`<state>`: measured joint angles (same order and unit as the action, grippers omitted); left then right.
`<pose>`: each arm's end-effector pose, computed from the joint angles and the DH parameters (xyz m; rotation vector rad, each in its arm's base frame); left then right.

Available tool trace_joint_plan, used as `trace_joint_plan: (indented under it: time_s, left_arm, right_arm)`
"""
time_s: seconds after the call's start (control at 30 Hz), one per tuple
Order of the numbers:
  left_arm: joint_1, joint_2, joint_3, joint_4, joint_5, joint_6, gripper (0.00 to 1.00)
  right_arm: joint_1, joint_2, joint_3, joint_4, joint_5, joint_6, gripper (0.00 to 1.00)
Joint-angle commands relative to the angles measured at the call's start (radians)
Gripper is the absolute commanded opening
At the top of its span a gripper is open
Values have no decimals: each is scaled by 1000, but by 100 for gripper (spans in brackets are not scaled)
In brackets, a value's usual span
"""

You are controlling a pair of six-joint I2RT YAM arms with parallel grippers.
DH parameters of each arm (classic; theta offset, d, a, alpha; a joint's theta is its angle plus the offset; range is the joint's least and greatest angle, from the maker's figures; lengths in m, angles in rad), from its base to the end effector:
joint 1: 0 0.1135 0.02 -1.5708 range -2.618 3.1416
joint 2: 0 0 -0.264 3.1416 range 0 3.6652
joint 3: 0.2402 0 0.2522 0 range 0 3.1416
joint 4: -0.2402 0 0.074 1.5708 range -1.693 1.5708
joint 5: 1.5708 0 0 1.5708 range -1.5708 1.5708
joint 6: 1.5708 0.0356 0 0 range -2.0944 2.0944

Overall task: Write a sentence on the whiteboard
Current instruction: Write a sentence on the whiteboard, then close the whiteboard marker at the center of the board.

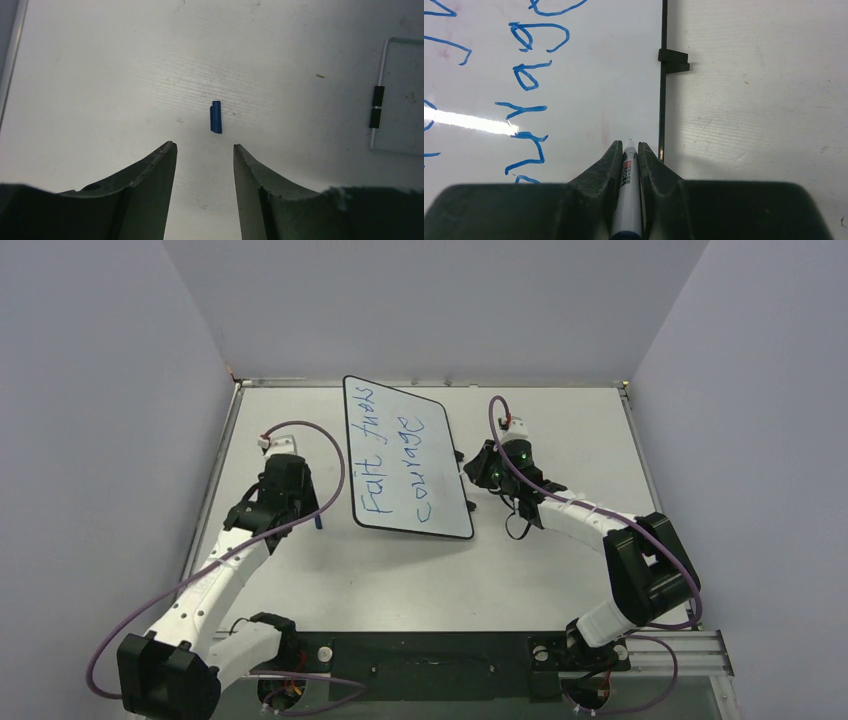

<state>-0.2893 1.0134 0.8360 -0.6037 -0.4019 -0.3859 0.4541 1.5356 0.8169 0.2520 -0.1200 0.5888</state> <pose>0.2032 -0.0460 0.2782 -0.3021 2.2586 0.1230 0.2967 0.1496 0.2120 0.0645 2.1225 0.7616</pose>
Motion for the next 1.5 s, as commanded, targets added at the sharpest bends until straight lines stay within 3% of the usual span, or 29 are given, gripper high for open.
trace_joint_plan:
  time_s: [0.0,0.1,0.5,0.6,1.23,1.37,1.47]
  left_arm:
    - [10,55,-41,143,70,-74,41]
    - [24,118,-107,232,104,-86,41]
    - [107,283,-128,321,210,-40,38]
    - [124,320,-113,320,229,-34,34]
    - [153,517,-14,264,307,14,33]
    - [155,528,-7,257,301,12,29]
    - [154,539,-4,254,303,12,20]
  right_arm:
    - [6,-5,30,23,8,-7,0]
    - [7,-7,28,23,9,-8,0]
    - [8,-1,32,21,9,-8,0]
    - [7,1,31,21,9,-8,0]
    - [7,31,43,21,3,-3,0]
    - [7,32,44,20,3,-5,0]
    - [7,31,44,20,3,-5,0]
